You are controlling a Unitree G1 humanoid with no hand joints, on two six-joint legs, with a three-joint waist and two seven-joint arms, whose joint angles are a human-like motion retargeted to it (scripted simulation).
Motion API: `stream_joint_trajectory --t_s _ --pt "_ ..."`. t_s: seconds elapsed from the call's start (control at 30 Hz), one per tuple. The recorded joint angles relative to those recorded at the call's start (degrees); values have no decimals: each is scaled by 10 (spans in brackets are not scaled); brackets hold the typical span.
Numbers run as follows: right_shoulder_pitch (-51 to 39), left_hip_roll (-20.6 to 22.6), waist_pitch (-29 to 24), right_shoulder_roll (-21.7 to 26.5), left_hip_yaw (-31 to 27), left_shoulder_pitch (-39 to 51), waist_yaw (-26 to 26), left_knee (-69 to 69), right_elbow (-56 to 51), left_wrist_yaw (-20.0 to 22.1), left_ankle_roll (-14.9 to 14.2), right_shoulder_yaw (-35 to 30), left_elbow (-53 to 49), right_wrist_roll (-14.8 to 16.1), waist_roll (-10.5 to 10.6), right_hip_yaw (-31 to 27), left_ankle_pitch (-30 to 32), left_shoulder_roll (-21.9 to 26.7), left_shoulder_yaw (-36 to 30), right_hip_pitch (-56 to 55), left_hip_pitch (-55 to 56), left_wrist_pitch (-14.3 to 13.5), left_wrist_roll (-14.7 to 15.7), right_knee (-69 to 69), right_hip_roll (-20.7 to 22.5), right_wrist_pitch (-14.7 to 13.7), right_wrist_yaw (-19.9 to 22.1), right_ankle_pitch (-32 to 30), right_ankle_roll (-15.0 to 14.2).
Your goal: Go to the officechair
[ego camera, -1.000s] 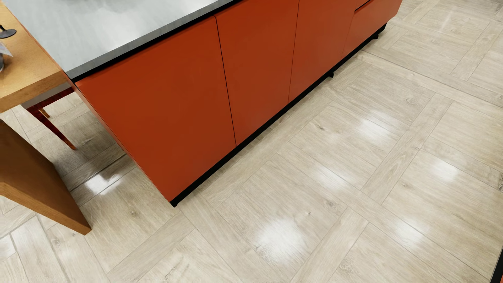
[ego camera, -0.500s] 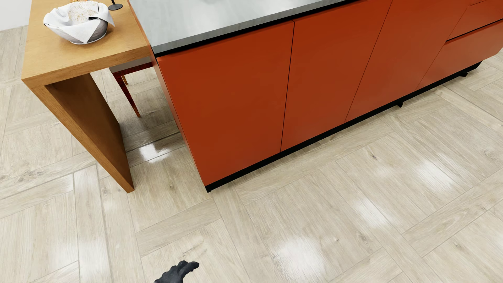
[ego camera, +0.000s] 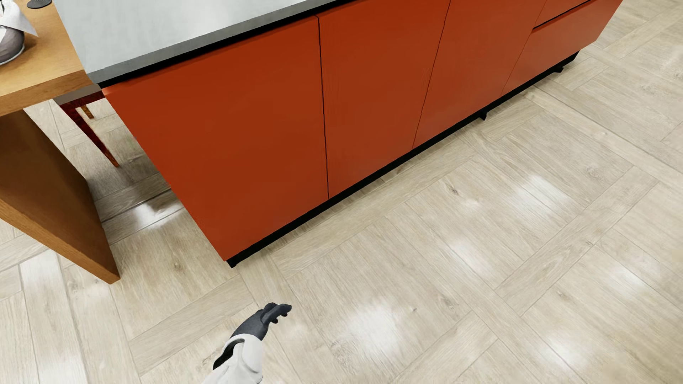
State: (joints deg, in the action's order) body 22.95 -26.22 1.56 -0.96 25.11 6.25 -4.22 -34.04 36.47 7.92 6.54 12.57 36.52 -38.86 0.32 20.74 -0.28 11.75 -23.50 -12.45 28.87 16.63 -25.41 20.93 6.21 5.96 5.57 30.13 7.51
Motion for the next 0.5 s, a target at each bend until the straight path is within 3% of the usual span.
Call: stream_joint_trajectory --t_s 0.03,0.07,0.13,0.17,0.23,0.3,0.37,0.4,0.43,0.47,0.5 --pt "6 19 -2 -4 -65 5 6 -60 0 -10 26 11 -4 11 -4 -19 -20 3 -8 -1 35 -4 -13 2 6 -11 16 3 6" --pt "9 62 -4 -4 -142 6 13 -136 -1 -15 11 19 -3 22 -8 -38 -43 4 -14 -2 76 -5 -25 5 11 -21 32 7 11" --pt "-3 177 -6 10 -246 -13 24 -270 -6 -17 -60 15 3 33 -13 -77 -70 5 -9 2 147 -2 -39 6 20 -38 47 11 27" --pt "-17 233 -7 25 -265 -32 28 -310 -10 -15 -82 3 5 31 -14 -96 -80 5 0 7 177 0 -40 4 27 -46 49 13 35" --pt "-61 282 -8 60 -224 -84 37 -308 -23 -9 -121 -32 15 21 -14 -135 -81 7 23 23 229 3 -32 -5 43 -60 46 17 45" --pt "-119 322 -12 91 -194 -149 50 -220 -37 -16 -145 -78 31 10 -12 -184 -83 14 43 43 269 12 -27 -6 65 -76 47 31 57" --pt "-168 367 -17 107 -232 -205 68 -64 -59 -51 -170 -129 52 -5 -12 -233 -80 17 52 74 272 45 -46 2 83 -86 41 38 66" --pt "-183 377 -19 110 -256 -231 79 -2 -74 -75 -170 -154 60 -12 -14 -249 -64 18 54 91 261 58 -65 7 84 -85 32 25 67" --pt "-196 377 -23 112 -265 -251 90 -7 -81 -94 -73 -180 66 -7 -17 -260 -35 16 60 101 249 71 -86 31 86 -80 23 -2 70" --pt "-194 362 -29 112 -251 -267 101 -37 -89 -102 -53 -201 69 7 -21 -270 -64 8 74 98 241 81 -102 81 90 -75 17 -44 69" --pt "-180 342 -36 111 -241 -279 112 -62 -97 -97 -38 -221 71 24 -25 -266 -90 -3 96 76 221 88 -109 161 87 -69 12 -134 -21"
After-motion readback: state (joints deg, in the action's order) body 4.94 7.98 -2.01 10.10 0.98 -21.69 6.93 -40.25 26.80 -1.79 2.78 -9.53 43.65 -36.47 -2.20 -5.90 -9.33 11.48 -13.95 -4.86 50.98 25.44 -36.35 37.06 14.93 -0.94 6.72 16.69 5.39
